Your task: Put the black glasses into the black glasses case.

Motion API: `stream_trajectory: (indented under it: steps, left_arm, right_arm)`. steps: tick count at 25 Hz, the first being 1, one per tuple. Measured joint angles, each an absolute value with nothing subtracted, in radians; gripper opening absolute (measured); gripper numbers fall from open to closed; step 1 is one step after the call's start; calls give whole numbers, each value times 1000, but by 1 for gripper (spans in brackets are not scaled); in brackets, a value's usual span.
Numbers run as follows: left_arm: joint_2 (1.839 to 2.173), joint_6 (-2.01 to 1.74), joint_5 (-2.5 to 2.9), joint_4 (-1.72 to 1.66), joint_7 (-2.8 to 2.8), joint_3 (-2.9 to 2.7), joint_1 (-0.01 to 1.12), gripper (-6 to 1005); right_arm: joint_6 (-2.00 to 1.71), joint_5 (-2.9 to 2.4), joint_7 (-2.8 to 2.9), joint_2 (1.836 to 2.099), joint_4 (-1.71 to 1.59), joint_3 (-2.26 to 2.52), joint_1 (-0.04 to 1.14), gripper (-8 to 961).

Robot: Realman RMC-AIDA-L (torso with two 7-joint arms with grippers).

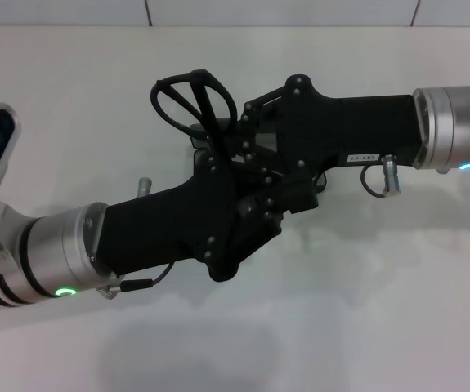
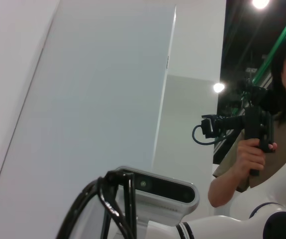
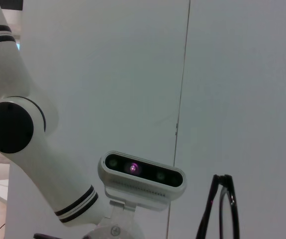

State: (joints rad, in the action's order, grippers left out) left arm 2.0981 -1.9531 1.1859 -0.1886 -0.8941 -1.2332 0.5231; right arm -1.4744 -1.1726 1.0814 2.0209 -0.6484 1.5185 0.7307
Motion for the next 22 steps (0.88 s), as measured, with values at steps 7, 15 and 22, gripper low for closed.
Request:
stream_trajectory:
  steps: [7, 15, 22]
  left_arm:
    - [2098, -1943, 1185, -189, -894, -1232, 523, 41]
    - [2083, -1965, 1185, -214, -894, -1231, 459, 42]
    - [2043, -1987, 1185, -249, -893, -1153, 338, 42]
  right_arm:
    - [-1466, -1176, 1080, 2018, -650, 1513, 730, 88]
    - [-1324, -1504, 1344, 2010, -948, 1436, 644, 88]
    - [-1343, -2130, 1959, 2019, -1269, 1505, 763, 88]
